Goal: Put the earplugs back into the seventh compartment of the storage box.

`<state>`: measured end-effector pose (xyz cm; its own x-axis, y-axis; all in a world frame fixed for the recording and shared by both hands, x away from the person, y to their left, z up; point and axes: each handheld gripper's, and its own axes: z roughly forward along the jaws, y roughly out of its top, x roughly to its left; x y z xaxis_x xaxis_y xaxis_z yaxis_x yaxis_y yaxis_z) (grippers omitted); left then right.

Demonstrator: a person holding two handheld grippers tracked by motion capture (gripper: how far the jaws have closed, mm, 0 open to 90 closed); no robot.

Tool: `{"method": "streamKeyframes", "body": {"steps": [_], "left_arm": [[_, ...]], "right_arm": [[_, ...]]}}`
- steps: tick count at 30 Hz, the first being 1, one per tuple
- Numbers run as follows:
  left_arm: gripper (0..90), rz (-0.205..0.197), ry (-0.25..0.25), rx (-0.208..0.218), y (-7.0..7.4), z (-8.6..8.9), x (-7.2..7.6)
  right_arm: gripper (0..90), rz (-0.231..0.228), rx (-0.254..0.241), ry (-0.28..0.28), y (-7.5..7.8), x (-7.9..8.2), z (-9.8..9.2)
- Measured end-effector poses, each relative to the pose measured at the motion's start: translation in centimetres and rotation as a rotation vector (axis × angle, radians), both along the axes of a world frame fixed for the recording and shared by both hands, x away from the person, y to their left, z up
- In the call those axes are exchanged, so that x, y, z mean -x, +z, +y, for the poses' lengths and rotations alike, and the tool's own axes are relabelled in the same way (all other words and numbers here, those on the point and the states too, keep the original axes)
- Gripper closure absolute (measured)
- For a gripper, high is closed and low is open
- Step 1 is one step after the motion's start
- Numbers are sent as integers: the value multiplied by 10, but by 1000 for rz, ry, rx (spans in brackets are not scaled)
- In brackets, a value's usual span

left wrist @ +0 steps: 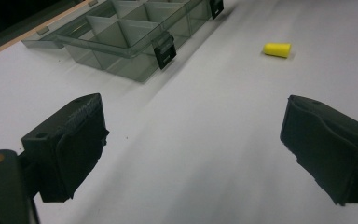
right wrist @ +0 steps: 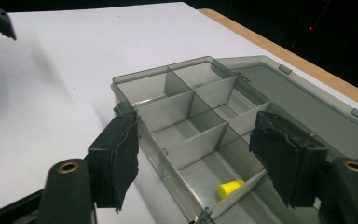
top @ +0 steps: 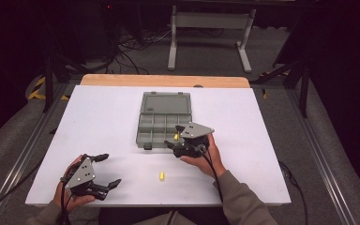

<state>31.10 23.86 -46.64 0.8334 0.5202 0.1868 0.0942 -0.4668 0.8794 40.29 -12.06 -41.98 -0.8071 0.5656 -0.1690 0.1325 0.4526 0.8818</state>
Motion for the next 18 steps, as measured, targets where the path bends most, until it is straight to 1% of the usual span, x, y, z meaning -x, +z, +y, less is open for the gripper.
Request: {"method": "streamKeyframes", "body": {"steps": [1, 6, 11, 15, 16, 18], "left_arm": [[77, 0, 0, 0, 0, 0, 0], [76, 0, 1, 2, 0, 0, 0], [76, 0, 1, 1, 0, 0, 1], [76, 1, 1, 1, 0, 0, 1], [76, 1, 1, 1, 0, 0, 1], [76, 2, 1, -1, 0, 0, 1]], "right_arm": [[291, -1, 6, 0, 0, 2, 1], [252, -6, 3, 11, 4, 10, 1], [224, -8, -5, 18, 7, 18, -1], [210, -13, 2, 29, 8, 24, -1], [204, -11, 2, 38, 8, 28, -1], [198, -9, 4, 47, 7, 31, 0]]}}
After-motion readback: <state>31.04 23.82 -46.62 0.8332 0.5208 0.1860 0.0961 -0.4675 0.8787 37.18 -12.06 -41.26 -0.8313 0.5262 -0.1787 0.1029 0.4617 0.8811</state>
